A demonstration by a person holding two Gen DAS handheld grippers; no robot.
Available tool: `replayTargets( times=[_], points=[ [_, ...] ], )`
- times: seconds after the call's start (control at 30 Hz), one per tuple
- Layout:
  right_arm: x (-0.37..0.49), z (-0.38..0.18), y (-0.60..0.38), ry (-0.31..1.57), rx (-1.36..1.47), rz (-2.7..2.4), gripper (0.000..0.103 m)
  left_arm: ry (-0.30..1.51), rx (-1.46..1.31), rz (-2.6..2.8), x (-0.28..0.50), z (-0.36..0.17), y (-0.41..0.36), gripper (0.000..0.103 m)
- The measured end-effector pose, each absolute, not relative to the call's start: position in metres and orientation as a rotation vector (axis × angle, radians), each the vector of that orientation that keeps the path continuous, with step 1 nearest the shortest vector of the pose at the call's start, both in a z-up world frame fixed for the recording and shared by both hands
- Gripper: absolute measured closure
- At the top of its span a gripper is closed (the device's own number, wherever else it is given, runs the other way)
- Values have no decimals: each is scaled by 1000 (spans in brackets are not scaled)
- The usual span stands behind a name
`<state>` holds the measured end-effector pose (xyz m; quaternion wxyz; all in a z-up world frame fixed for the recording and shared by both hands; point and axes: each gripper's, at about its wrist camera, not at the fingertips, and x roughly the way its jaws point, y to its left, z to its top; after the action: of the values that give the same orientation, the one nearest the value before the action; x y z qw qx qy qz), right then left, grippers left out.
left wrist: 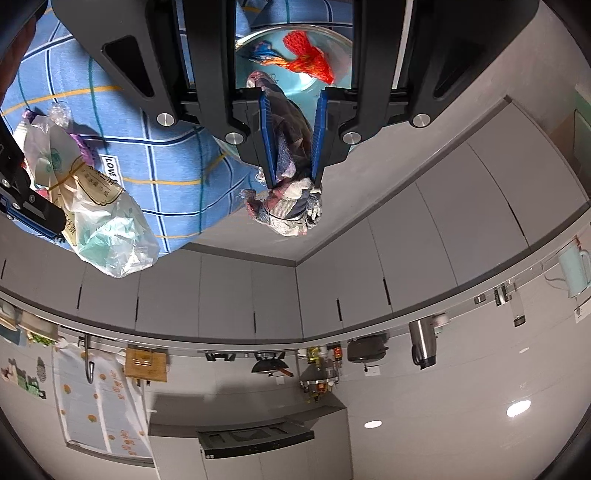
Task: Collect trash
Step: 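Lift the rag and plastic bag and carry both over the bucket, then open both tools to drop the rag and bag into the bucket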
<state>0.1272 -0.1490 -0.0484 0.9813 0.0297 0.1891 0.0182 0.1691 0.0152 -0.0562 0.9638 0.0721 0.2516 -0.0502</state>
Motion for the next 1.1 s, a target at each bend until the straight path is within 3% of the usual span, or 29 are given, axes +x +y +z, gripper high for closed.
replayTargets(
  times=[1.1],
  points=[
    [204, -86, -65, 501, 31, 252, 98, 624, 89, -25, 224, -101, 65, 83]
  ],
)
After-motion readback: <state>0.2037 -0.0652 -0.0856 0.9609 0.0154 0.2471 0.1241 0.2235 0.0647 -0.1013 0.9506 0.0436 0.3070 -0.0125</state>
